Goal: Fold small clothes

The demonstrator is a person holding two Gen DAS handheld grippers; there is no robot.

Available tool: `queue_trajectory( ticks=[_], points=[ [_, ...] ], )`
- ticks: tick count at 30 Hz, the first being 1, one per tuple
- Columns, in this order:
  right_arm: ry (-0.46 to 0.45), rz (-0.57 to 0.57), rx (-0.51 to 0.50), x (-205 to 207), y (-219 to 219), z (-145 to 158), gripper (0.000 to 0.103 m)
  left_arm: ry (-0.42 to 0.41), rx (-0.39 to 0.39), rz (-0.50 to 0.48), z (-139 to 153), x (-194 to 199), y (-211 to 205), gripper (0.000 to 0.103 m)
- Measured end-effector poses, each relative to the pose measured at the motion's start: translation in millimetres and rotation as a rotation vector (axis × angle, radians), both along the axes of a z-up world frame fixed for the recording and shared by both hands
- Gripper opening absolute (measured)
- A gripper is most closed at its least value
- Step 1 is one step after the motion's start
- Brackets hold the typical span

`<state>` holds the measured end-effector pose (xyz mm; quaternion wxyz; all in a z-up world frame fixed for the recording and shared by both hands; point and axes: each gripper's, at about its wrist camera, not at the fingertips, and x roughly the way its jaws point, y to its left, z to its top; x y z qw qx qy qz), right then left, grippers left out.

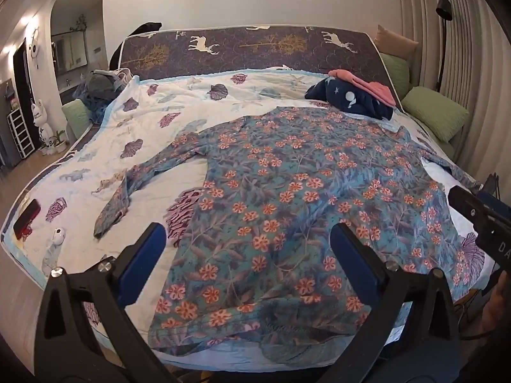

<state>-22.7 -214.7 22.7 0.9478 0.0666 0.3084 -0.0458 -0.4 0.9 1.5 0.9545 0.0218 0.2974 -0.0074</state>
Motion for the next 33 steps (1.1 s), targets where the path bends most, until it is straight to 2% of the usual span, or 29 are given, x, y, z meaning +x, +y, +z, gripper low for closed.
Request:
queue_trajectory(
  ticks=[1, 3, 6, 8, 16, 22, 25, 27, 33],
  points=[
    [-0.006, 0.01, -0.004, 0, 2, 2, 0.071, -0.008, -0.004, 0.002, 2, 0, 1, 0.102],
    [-0.021, 0.031, -0.017, 2, 9, 8, 0.054, -0.022, -0.008, 0.002, 4, -1, 1, 0.102],
    [-0.012, 0.071, 0.01, 7, 14, 11, 0.034, -0.024, -0.004, -0.005, 3, 6, -3, 0.102],
    [0.009, 0.111, 0.045, 11, 15, 7, 0.03, -0.03, -0.012, -0.014, 4, 4, -6, 0.102],
    [0.031, 0.139, 0.079, 22, 12, -5, 0.03, -0.032, 0.009, -0.03, 6, 12, -14, 0.102],
    [-0.005, 0.163, 0.031, 29, 9, -3, 0.03, -0.036, 0.031, -0.031, 14, 24, -24, 0.102],
    [-0.011, 0.151, 0.029, 37, 2, -3, 0.034, -0.031, 0.033, -0.027, 17, 35, -31, 0.102],
    [-0.005, 0.142, 0.043, 46, -6, -5, 0.041, -0.034, 0.025, -0.025, 18, 42, -37, 0.102],
    [0.051, 0.142, 0.073, 75, -28, -20, 0.042, 0.003, 0.003, -0.041, 13, 69, -55, 0.102]
  ],
)
